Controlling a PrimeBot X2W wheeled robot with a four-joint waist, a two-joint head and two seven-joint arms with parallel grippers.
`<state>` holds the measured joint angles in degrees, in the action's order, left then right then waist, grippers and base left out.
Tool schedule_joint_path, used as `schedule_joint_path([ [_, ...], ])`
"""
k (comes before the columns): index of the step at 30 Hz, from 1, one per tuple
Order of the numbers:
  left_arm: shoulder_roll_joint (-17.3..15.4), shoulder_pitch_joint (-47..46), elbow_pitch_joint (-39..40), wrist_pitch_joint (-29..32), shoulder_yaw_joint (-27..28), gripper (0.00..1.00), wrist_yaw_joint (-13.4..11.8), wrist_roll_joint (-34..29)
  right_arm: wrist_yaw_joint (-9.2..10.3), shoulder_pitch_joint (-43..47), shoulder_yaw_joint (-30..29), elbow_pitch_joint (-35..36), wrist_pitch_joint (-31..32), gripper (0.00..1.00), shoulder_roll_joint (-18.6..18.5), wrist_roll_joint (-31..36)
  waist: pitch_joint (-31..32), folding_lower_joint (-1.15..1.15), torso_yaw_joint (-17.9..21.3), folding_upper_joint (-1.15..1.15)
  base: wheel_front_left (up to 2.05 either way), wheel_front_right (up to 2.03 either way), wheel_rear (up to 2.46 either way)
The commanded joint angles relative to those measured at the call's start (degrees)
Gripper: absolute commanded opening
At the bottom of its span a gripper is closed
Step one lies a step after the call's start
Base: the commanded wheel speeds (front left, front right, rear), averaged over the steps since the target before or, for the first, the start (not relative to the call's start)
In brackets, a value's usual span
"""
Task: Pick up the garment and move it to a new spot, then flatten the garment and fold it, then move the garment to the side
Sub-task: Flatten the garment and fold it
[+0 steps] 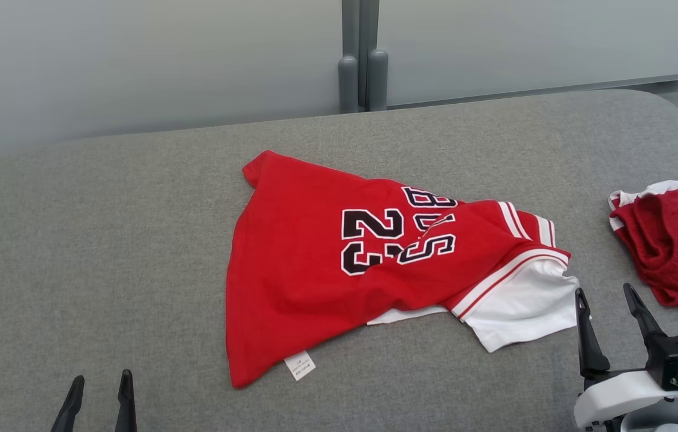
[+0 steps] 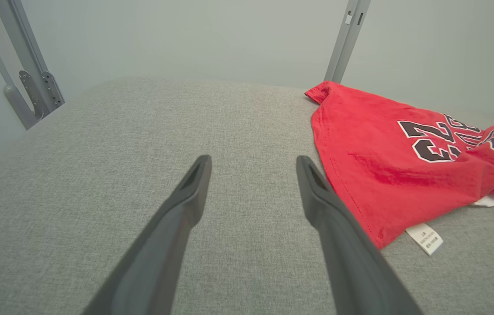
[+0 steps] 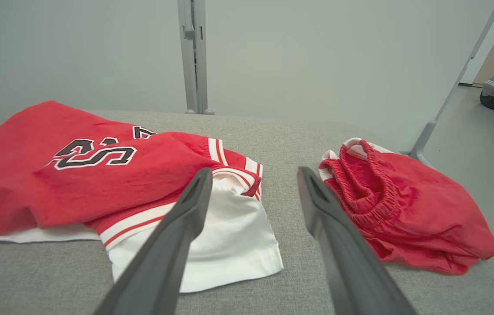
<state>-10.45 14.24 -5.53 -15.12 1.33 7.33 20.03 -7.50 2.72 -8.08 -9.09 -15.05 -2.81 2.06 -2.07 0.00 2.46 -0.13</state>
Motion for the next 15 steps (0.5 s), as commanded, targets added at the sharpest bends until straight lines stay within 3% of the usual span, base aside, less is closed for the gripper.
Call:
schedule_joint_path([
  [1,-0.5,-0.9,-0.1,0.0,0.0,1.00,0.2,0.2,0.02,0.2,0.1,0.1,-0.2,1.00,-0.2,0.1,-0.1,0.00,0.1,0.13,0.00,0.00,0.00],
  [15,-1.2,-2.6,0.6,0.0,-1.0,1.00,0.2,0.7,0.02,-1.2,-0.3,0.8,-0.2,1.00,-0.2,-0.3,-2.9,0.00,0.0,0.13,0.00,0.00,0.00],
])
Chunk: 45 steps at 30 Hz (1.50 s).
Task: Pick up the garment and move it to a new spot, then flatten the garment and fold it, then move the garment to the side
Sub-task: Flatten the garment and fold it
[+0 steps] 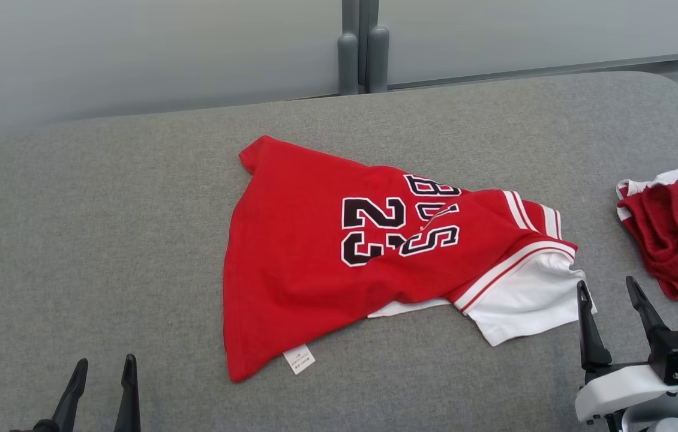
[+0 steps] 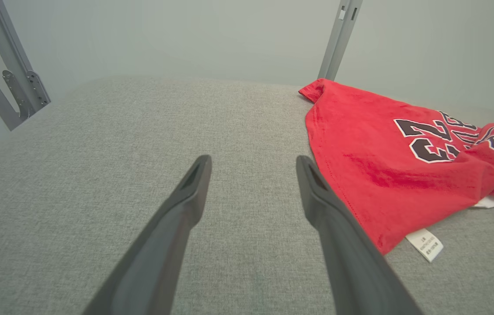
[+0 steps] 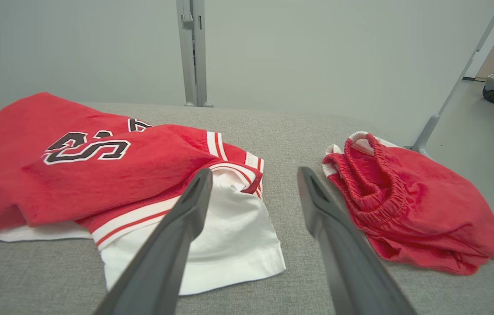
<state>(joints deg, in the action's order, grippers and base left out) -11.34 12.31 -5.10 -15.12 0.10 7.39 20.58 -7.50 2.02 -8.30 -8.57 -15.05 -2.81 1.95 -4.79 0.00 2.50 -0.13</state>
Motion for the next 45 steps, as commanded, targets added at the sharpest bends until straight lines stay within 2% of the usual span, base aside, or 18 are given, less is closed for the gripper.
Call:
schedule_joint_path([
  [1,-0.3,-0.8,0.2,0.0,0.3,1.00,0.2,0.2,0.02,-0.5,-0.1,0.3,-0.2,1.00,-0.2,-0.2,-0.2,0.00,-0.1,0.13,0.00,0.00,0.00],
  [16,-0.3,-0.8,0.3,0.0,0.0,1.00,0.2,0.4,0.02,-0.7,0.1,0.6,-0.2,1.00,-0.2,-0.1,-0.6,0.00,0.0,0.13,0.00,0.00,0.00],
  [19,-0.2,-1.2,0.6,0.0,-0.3,1.00,0.2,0.6,0.02,-1.1,-0.2,0.3,-0.2,1.00,-0.2,-2.5,-0.9,0.00,0.2,0.13,0.00,0.00,0.00],
  [23,-0.4,-1.4,2.9,1.4,-1.8,1.00,0.2,1.5,0.03,-0.8,1.0,0.3,0.5,1.00,-0.6,-0.5,-1.5,0.00,0.3,0.13,0.00,0.00,0.00],
  [25,-0.4,-2.0,4.8,4.3,-2.3,1.00,0.0,2.3,0.02,-0.7,2.5,0.8,3.9,1.00,-2.3,0.5,-1.9,0.00,0.3,0.13,0.00,0.00,0.00],
  [28,-0.2,-1.9,8.6,11.6,-3.2,1.00,-1.9,3.4,0.02,-0.3,5.4,3.3,11.4,1.00,-5.7,-0.2,-2.9,0.00,0.5,0.13,0.00,0.00,0.00],
  [32,0.8,-0.3,14.8,23.6,-3.3,1.00,-6.4,6.2,0.03,0.0,8.5,8.6,24.0,1.00,-11.4,-4.1,-4.9,0.00,1.2,0.13,0.00,0.00,0.00],
  [34,0.0,0.3,18.2,29.5,-4.6,1.00,-7.8,5.8,0.03,-0.5,9.4,10.9,30.6,1.00,-14.0,-6.6,-6.1,0.00,1.6,0.13,0.00,0.00,0.00],
  [37,0.7,-0.3,23.3,35.4,-5.8,1.00,-9.6,7.0,0.04,-1.8,10.1,13.4,37.7,1.00,-18.1,-9.5,-8.2,0.00,1.8,0.13,0.00,0.00,0.00],
  [41,0.1,-1.4,26.0,40.4,-6.9,1.00,-11.5,6.3,0.03,-4.6,12.7,14.6,42.3,1.00,-21.8,-12.7,-10.9,0.00,2.0,0.13,0.00,0.00,0.00],
  [45,-0.5,-1.5,25.9,43.6,-8.1,1.00,-12.0,6.0,0.04,-8.5,16.3,10.9,43.3,1.00,-23.7,-16.9,-12.6,0.00,2.5,0.13,0.00,0.00,0.00],
])
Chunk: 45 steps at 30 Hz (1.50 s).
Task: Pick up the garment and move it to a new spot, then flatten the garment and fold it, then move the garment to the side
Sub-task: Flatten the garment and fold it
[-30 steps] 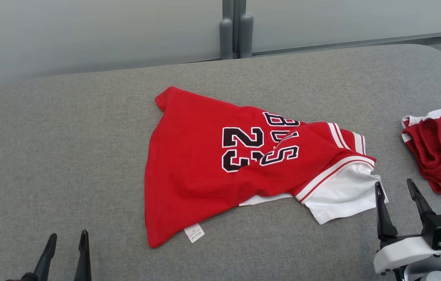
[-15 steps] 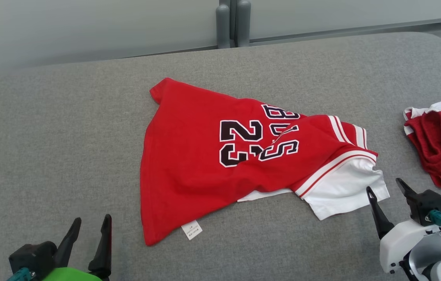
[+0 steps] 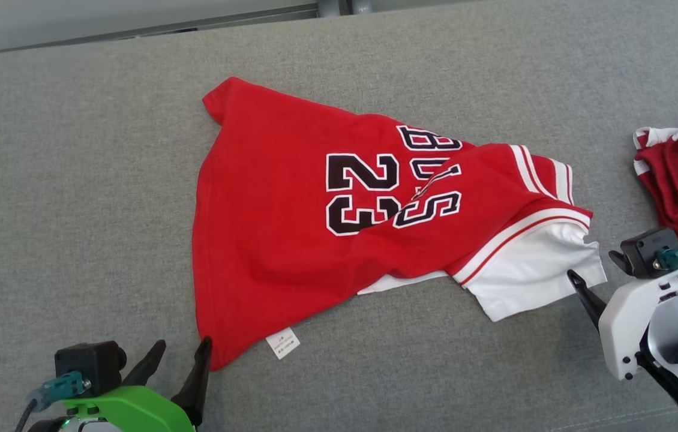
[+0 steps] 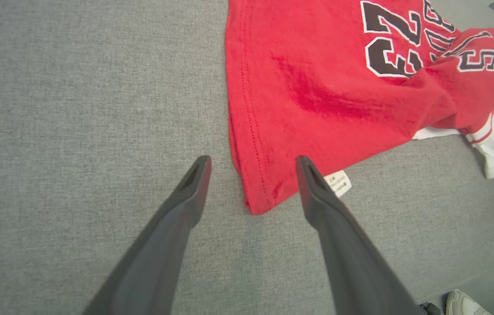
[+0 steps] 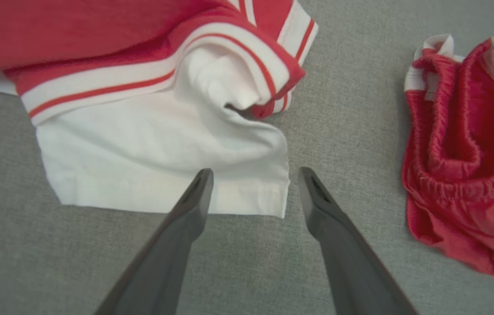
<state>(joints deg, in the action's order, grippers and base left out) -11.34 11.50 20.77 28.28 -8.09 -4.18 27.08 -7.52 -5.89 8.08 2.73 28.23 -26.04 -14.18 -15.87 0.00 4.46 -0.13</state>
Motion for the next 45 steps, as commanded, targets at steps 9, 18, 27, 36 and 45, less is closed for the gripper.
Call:
schedule_joint_path([
  [9,-0.7,-1.3,-2.7,1.3,-0.7,1.00,-0.8,-0.7,0.05,-6.1,5.5,-7.3,-1.2,1.00,-3.8,-2.4,-2.7,0.00,0.2,0.13,0.00,0.00,0.00],
  [18,0.1,-2.6,-5.9,1.0,-1.6,1.00,-0.2,0.2,0.03,-9.4,10.7,-12.5,-3.0,1.00,-4.1,-5.2,-3.1,0.00,-0.2,0.13,0.00,0.00,0.00],
  [27,1.9,-5.9,-13.1,0.4,-2.8,1.00,1.3,2.3,-0.09,-10.9,14.6,-14.8,-5.1,1.00,-2.4,-6.8,-3.9,0.00,0.6,0.13,0.00,0.00,0.00],
  [36,4.3,-8.0,-16.4,0.4,-2.9,0.00,4.4,8.3,-0.09,-12.3,16.9,-11.8,-9.2,0.00,-0.5,-20.9,-3.9,0.00,1.7,0.13,0.00,0.00,0.00],
  [45,-1.0,-6.8,0.5,4.6,4.0,0.00,3.1,12.8,0.03,-10.8,6.4,0.7,-10.8,0.00,-4.8,-37.9,-1.8,0.00,3.1,0.13,0.00,0.00,0.00],
])
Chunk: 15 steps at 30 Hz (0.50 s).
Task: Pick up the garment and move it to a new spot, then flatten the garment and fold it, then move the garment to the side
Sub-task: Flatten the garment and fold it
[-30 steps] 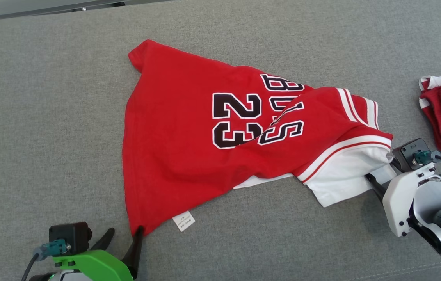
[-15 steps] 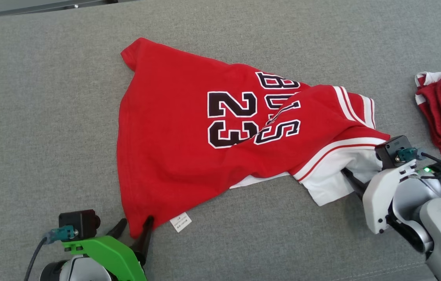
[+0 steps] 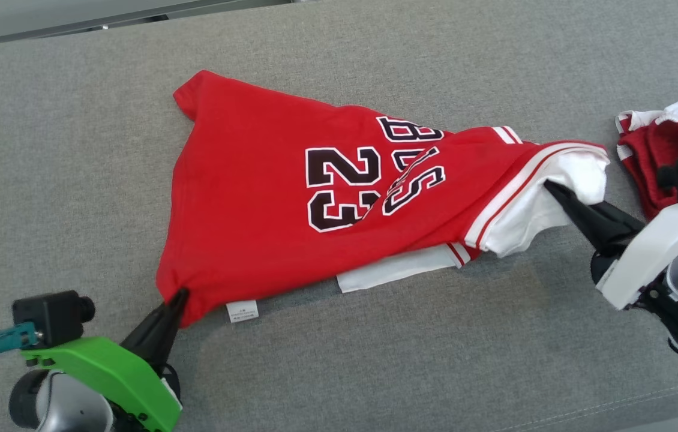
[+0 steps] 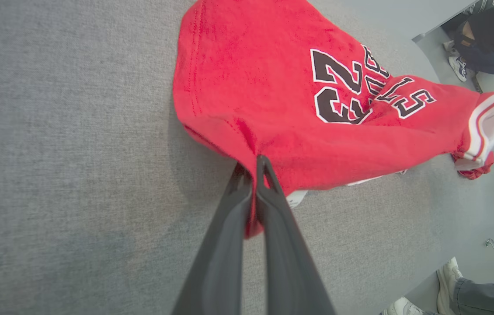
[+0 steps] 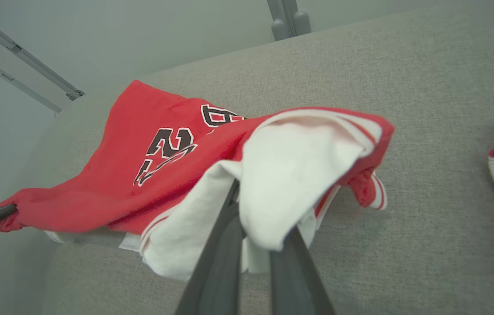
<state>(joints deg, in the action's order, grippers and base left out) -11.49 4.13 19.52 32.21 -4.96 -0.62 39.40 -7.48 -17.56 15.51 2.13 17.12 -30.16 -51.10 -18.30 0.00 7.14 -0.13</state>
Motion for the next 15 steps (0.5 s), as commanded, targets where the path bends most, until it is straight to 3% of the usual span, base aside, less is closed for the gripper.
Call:
schedule_joint_path([
  [1,-1.6,0.7,3.8,1.5,1.5,0.00,-0.8,0.7,-0.02,1.1,-2.1,2.9,0.6,0.00,-1.2,-2.2,0.9,0.00,0.5,0.13,0.00,0.00,0.00],
  [11,-5.9,1.9,20.2,8.9,6.6,0.00,-2.8,6.5,-0.02,3.8,-14.8,17.3,3.5,0.00,-4.1,-9.9,2.4,0.00,1.5,0.13,0.00,0.00,0.00],
  [15,-8.4,-2.7,25.8,13.4,8.7,0.00,-3.5,10.7,-0.02,2.1,-21.1,21.2,5.4,0.00,-4.1,-12.0,0.1,0.00,1.3,0.13,0.00,0.00,0.00],
])
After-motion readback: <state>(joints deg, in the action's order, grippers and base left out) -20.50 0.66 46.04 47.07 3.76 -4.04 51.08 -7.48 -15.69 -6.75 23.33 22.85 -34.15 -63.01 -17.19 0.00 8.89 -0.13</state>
